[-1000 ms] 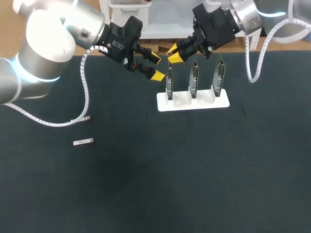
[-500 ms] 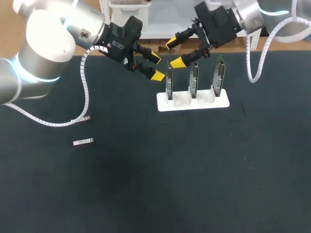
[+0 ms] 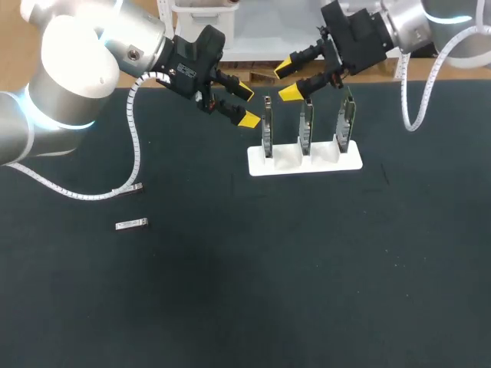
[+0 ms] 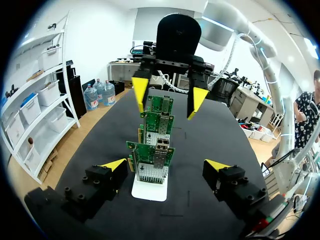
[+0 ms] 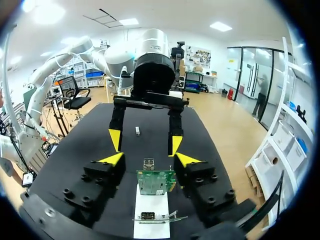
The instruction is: Pick up the optical module with the left hand, and insert it into the network port with the right hand.
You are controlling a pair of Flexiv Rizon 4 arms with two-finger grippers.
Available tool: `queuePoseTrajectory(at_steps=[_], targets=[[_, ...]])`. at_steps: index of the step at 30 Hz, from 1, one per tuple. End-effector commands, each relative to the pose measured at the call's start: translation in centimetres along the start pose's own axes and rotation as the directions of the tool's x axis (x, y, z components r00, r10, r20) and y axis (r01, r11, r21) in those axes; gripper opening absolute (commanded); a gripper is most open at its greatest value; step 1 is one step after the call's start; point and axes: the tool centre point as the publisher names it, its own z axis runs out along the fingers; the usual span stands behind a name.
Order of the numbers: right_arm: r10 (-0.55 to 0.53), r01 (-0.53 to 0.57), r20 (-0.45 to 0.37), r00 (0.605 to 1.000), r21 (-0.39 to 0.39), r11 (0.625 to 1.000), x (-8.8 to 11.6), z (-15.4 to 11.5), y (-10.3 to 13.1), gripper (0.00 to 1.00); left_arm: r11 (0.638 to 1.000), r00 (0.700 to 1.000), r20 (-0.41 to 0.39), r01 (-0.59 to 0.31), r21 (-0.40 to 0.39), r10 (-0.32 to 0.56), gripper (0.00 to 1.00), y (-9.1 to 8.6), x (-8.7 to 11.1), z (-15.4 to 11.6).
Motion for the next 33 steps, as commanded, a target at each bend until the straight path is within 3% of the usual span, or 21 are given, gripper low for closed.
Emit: queuePoseTrajectory(at_steps=[1,33], targets=[[0.001,-0.001,0.003,1.000,0.010,1.000,-0.1,0.0,0.3,0.00,1.000,1.000,-0.004,0.002,-0.003,-0.002,1.00,-0.1,0.0,-0.1],[-0.017,0.018,0.026,1.000,-0.042,0.999,-1.1,2.3,0.6,0.00,1.000,1.000,-0.004,0.002,-0.003,-0.002,1.00,-0.1,0.0,-0.1]])
